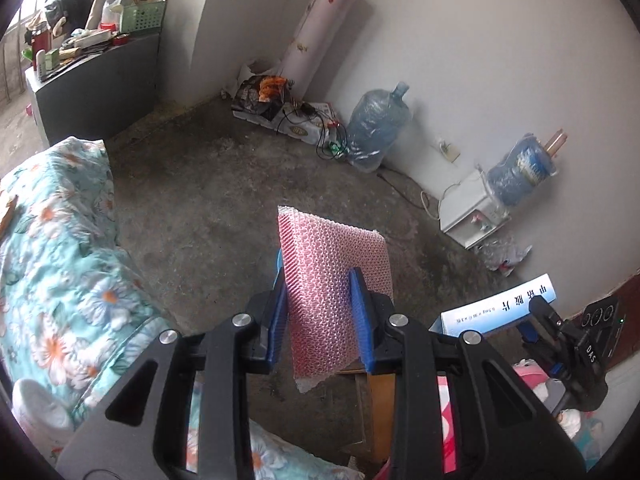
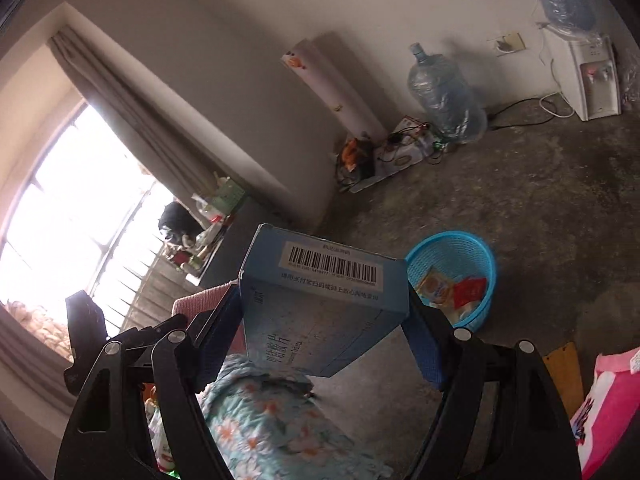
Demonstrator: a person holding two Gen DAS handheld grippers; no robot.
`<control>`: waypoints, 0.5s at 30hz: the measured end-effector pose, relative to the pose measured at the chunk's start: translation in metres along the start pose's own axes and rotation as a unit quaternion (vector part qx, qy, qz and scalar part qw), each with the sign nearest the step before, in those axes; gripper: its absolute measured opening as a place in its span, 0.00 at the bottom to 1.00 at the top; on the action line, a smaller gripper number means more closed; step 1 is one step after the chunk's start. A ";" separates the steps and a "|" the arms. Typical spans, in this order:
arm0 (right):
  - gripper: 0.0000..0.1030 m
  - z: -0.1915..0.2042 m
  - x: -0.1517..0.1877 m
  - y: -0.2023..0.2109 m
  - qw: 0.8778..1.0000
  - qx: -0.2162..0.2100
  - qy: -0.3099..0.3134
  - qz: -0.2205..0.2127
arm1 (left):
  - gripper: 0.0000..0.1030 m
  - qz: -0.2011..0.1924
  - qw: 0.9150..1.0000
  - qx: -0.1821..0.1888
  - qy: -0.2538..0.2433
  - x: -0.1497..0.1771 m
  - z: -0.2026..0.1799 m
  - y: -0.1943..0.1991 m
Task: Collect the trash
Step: 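Carry the sponge and medicine box over the blue wastebasket with both tools, then open both tools to drop the sponge and box into the wastebasket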
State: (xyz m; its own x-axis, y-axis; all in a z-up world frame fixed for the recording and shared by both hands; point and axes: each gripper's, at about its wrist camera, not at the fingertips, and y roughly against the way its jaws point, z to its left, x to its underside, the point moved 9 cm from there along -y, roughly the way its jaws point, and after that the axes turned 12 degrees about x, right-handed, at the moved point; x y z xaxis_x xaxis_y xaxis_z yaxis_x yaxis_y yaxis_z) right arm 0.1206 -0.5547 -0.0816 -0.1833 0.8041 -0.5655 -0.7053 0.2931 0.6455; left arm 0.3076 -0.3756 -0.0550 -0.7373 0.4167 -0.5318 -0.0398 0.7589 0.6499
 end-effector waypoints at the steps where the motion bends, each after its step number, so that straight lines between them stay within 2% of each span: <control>1: 0.72 -0.007 -0.004 -0.012 1.000 0.011 -0.002 0.002 | 0.27 0.014 1.000 -0.003 -0.001 -0.002 0.000 -0.019; 8: 0.73 -0.053 -0.017 -0.100 0.996 0.077 -0.009 0.035 | 0.28 0.098 0.995 -0.021 0.001 0.000 0.007 -0.140; 15: 0.73 -0.091 -0.019 -0.184 0.989 0.123 -0.009 0.082 | 0.29 0.147 0.988 -0.047 0.005 0.009 0.020 -0.237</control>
State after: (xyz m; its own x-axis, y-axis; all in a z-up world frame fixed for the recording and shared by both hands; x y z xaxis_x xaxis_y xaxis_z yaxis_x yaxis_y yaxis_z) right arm 0.1912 -0.6713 -0.2358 -0.2678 0.8591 -0.4361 -0.4791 0.2739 0.8339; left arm 0.3237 -0.5420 -0.2245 -0.7328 0.6068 -0.3078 0.1149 0.5563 0.8230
